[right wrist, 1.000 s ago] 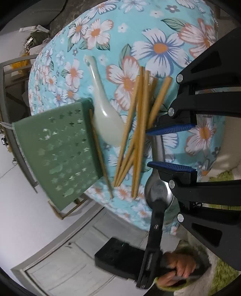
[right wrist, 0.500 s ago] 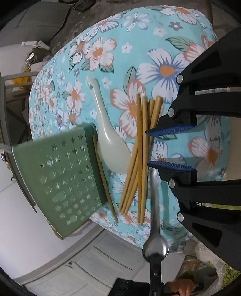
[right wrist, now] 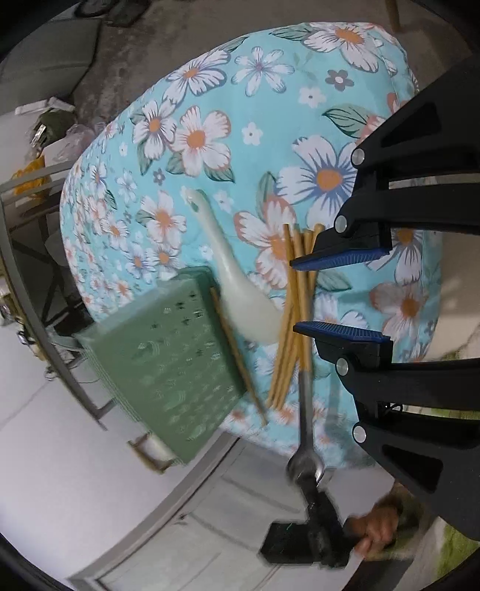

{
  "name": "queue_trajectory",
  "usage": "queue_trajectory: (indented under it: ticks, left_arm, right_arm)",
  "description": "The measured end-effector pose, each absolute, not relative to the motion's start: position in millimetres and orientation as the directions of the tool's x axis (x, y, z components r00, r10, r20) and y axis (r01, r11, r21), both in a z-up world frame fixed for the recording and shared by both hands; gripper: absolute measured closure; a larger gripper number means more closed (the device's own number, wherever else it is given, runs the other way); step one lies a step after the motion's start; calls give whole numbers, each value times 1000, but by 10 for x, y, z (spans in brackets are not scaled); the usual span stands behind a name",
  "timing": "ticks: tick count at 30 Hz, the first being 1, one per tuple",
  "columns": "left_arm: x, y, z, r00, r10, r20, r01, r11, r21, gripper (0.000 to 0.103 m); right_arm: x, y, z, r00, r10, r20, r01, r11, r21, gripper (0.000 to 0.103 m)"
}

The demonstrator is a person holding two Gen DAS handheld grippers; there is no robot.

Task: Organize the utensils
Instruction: 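Lift the metal spoon with the left gripper toward the green holder, then grasp the white ceramic spoon by its handle with the right gripper while the left gripper holds the metal spoon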

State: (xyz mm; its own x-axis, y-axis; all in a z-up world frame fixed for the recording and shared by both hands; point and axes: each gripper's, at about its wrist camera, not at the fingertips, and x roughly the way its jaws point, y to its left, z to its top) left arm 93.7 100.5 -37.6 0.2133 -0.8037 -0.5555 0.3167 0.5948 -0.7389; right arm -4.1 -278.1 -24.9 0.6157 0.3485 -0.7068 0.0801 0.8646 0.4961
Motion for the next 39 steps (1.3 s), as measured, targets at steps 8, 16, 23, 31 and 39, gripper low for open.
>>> queue_trajectory:
  ticks: [8,16,23,31,39]
  left_arm:
    - [1017,1035,-378,277,-784,-556,322,621,-715,99]
    - [1060,1135,-441,297,-783,-546,302,620,-724,99]
    - [1092,1194,-468,307,-789,-532,296,611,-735,99]
    - [1094,1254,-479,323,-788,-525,292,610,-736,99]
    - [1045,1290,-369,354,-792,-497,318,602,-732,99]
  right_arm:
    - [383,-2846,-434,604,406,-685,179,769,614,63]
    - [835,-2808,-779,526,415,-742,298,728,618,53]
    - [849,-2764,-879,515,541,-665,308,607,733,52]
    - [815,-2773,-948,587,620,-521,294,436,851,55]
    - [828,-2728,-988,597,600,-532,314,436,844,65]
